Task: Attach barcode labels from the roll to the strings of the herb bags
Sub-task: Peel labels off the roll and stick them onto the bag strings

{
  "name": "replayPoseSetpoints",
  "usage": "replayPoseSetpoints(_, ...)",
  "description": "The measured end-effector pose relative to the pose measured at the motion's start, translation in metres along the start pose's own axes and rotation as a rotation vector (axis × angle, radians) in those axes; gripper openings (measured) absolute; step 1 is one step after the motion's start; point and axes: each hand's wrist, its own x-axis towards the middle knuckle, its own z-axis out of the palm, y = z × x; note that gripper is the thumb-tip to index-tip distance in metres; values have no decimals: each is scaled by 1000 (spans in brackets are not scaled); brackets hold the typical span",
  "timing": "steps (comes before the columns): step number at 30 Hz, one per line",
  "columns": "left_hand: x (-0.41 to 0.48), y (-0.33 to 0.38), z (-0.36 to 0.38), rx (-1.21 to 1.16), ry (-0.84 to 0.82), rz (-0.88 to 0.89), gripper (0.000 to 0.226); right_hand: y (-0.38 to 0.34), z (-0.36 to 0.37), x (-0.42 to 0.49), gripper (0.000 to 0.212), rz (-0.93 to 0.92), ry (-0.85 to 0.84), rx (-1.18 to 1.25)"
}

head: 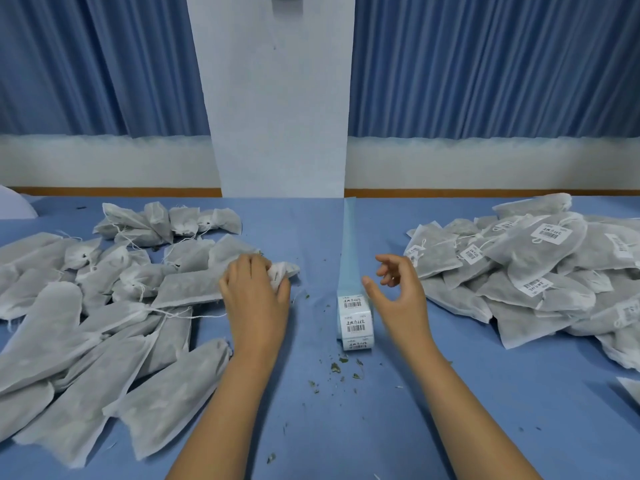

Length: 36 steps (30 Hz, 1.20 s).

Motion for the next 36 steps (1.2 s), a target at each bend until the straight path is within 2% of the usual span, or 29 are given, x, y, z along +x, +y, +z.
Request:
replayPoseSetpoints(3, -7, 10, -7, -304, -48, -26, 11, -8, -3, -1, 19, -52, -50, -33)
replayPoseSetpoints(5, -11, 12, -8, -345, -93, 23, 13, -17, -7, -2, 25, -135, -121, -71)
replayPoseSetpoints(9, -10, 15, -9, -380, -254, 252, 23, -30, -5, -10, 48, -281, -302, -184)
replayPoseSetpoints(11, -11, 15, -10, -419, -365, 342, 22, -32, 1, -13, 54, -311, -311, -195)
replayPoseSetpoints(13, -12, 14, -13, -441, -427, 380, 18, -31, 4, -14, 47, -329, -263, -187)
replayPoseSetpoints(15, -10, 11, -15, -447, -429, 341, 16, -31, 4, -14, 30, -317, -244, -160)
replayPoseSetpoints(17, -8, 9, -17, -431, -424, 317, 18, -32, 5, -16, 24, -285, -247, -115)
replayPoseSetpoints(20, -9, 9, -19, -398, -427, 354, 21, -35, 8, -21, 23, -238, -228, -86)
replayPoseSetpoints(24, -11, 11, -19, -418, -440, 289, 6, -39, 7, -25, 35, -199, -293, -103)
replayPoseSetpoints(27, -11, 11, -18, -389, -439, 301, 26, -41, 8, -27, 38, -199, -280, -82)
replayPoseSetpoints(29, -11, 11, -19, -375, -441, 306, 32, -41, 11, -28, 31, -164, -257, -57)
replayPoseSetpoints(33, -8, 12, -22, -398, -455, 319, 12, -41, 12, -28, 13, -99, -239, 24)
replayPoseSetpoints(36, -8, 13, -24, -446, -438, 351, 16, -44, 11, -27, 11, -130, -231, 21)
